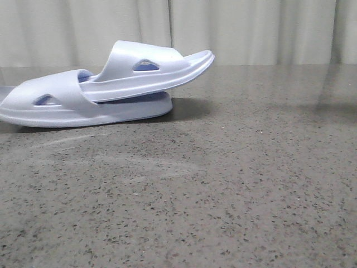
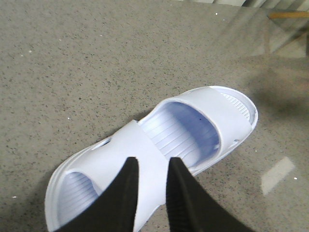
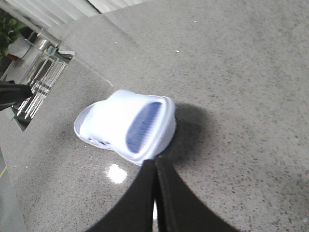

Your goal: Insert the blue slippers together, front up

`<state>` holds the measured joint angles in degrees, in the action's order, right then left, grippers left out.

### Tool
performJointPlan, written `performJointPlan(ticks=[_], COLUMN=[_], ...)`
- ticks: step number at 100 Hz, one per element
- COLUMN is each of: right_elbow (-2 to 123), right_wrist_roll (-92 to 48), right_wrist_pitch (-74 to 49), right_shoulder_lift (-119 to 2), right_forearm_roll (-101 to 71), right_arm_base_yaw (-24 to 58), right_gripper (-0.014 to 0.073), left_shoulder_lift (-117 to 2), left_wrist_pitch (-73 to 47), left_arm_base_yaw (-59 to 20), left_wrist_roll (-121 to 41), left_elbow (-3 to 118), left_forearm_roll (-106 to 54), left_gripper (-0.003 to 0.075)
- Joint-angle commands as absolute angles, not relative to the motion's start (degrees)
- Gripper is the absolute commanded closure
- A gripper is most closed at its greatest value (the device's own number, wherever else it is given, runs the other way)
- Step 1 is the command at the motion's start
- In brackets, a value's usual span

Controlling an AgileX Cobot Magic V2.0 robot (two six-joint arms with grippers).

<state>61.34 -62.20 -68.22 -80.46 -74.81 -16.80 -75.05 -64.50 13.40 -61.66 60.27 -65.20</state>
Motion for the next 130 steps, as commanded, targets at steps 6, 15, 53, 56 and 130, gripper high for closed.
performJointPlan(ticks=[6,15,53,56,130], right_elbow=[62.62,61.69,48.44,47.42,40.12], right_wrist_roll=[-62.27,-62.27,-62.27,-62.27,-37.72], right_wrist_pitch=[-71.48,-69.24,-46.62,-44.89,-26.05], right_shoulder_lift=[-75.39,-73.13,-56.65,-55.37,-47.06], right_forearm_roll=[-78.07,-77.97,-73.1,-72.94,-35.14], right_arm_base_yaw=[-15.03,-13.25,-5.63,-5.31,-4.0], right_gripper=[0.0683,0.0683,0.0683,0.0683,0.068], left_shoulder_lift=[-69.19,-65.4,-50.28,-49.41,-42.13], left_wrist_pitch=[-57.71,-51.66,-30.57,-30.04,-22.33], left_arm_base_yaw=[9.55,6.06,-2.51,-2.51,-2.51], left_wrist_roll=[-61.76,-61.76,-61.13,-61.13,-58.46], left_elbow=[61.97,61.5,53.9,53.08,45.06], left_forearm_roll=[-64.92,-63.67,-60.71,-60.46,-53.46], left_gripper=[0.0705,0.0705,0.0705,0.0705,0.0705])
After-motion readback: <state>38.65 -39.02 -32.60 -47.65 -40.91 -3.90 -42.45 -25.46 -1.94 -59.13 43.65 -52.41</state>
